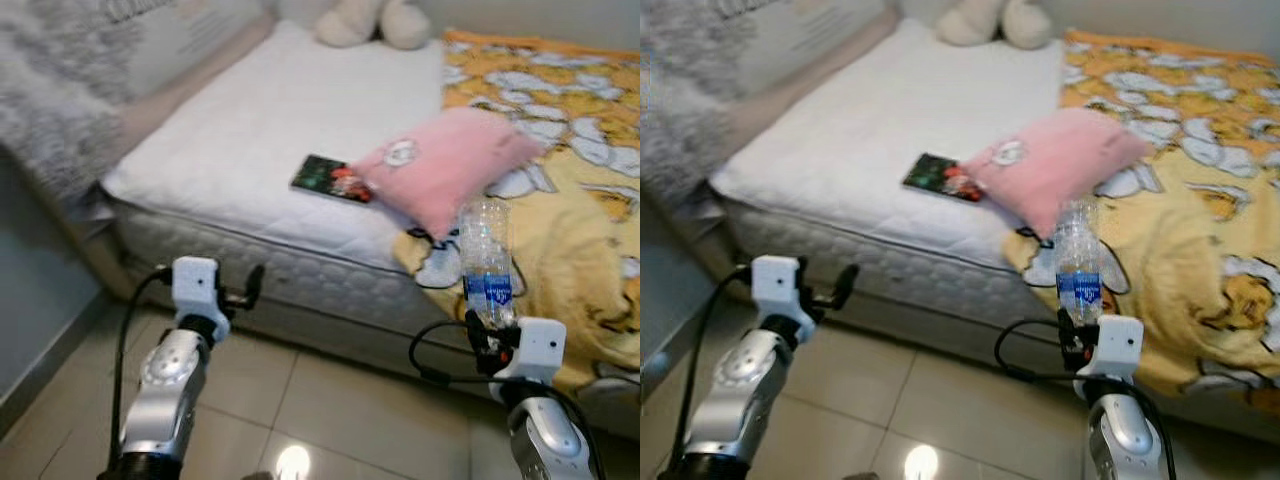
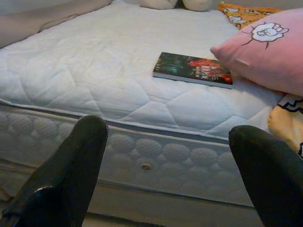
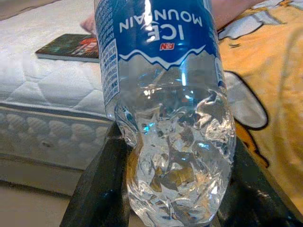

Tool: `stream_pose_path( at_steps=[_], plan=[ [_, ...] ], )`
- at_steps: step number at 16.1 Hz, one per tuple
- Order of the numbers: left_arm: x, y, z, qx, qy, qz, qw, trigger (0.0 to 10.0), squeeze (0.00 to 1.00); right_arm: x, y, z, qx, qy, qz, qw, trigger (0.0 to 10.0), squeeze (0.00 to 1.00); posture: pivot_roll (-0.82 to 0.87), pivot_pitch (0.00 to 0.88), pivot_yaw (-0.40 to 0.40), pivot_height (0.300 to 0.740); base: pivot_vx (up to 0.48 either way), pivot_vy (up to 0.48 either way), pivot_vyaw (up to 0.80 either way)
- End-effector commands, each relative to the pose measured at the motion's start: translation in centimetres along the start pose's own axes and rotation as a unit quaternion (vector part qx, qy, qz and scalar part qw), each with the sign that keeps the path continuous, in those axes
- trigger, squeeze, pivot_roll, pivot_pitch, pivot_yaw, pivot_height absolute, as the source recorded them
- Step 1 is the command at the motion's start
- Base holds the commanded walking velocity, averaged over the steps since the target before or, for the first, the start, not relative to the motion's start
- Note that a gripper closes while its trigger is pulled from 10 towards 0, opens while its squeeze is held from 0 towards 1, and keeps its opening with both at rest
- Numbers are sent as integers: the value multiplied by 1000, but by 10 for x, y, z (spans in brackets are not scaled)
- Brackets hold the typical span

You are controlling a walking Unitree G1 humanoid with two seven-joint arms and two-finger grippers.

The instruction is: Clean up the room

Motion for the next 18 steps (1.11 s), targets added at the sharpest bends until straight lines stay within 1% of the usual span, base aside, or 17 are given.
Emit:
stream_pose_path(
  at_steps=[1,2,5,8,10,11,13,14,15,16,17,18],
  plan=[
    [1,1,1,-4,-1,8,1000,10000,0,0,11,5,-26,-4,10,1000,10000,0,-132,0,21,740,0,0,650],
    [0,1,2,-4,-1,6,1000,10000,0,-2,11,5,-26,-4,11,1000,10000,0,-134,0,20,740,0,-401,650],
    [-13,5,5,-19,-20,2,1000,10000,0,-8,10,6,-23,-10,11,1000,10000,0,-131,0,7,740,0,-480,642],
    [-15,7,4,-30,-20,-5,999,10000,0,-9,11,7,-22,-11,12,1000,10000,0,-127,0,-11,740,0,-457,640],
    [-21,11,7,-37,-26,-3,999,10000,0,-11,16,8,-26,-9,5,1000,10000,0,-128,0,-16,740,0,-463,641],
    [-22,13,10,-39,-26,-11,999,10000,0,-11,17,8,-28,-2,-2,1000,10000,0,-125,0,-12,740,0,0,638],
    [-24,12,13,-36,-27,-8,999,10000,0,-15,13,7,-22,2,-9,1000,10000,0,-124,0,-6,740,0,0,634],
    [-24,11,12,-32,-28,-4,999,10000,0,-16,13,9,-22,-6,-2,1000,10000,0,-128,0,-7,740,0,0,613],
    [-20,9,8,-28,-28,8,999,10000,0,-13,17,11,-27,-3,4,1000,10000,0,-126,0,-9,740,0,0,613],
    [-16,4,6,-20,-23,11,999,10000,0,-10,17,11,-28,3,7,1000,10000,0,-123,0,-10,740,0,0,613],
    [-15,0,5,-13,-14,5,1000,10000,0,-8,16,11,-25,6,11,1000,10000,4,-123,0,-13,740,0,0,600],
    [-18,-1,6,-12,-15,3,1000,10000,0,-9,15,11,-23,6,12,1000,10000,4,-128,0,-11,740,0,0,606]
  ],
)
Point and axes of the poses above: a point about 5 cm out from each wrist's last joint towards the gripper, its own z axis pointing out of the wrist towards the gripper, its own y axis along the axis of the wrist's last joint, x = y × z, the point moved 2 cm from there along z, pointing out of the wrist towards the gripper, and after that the axes turned 8 degrees about -z, right-handed, at the moved point
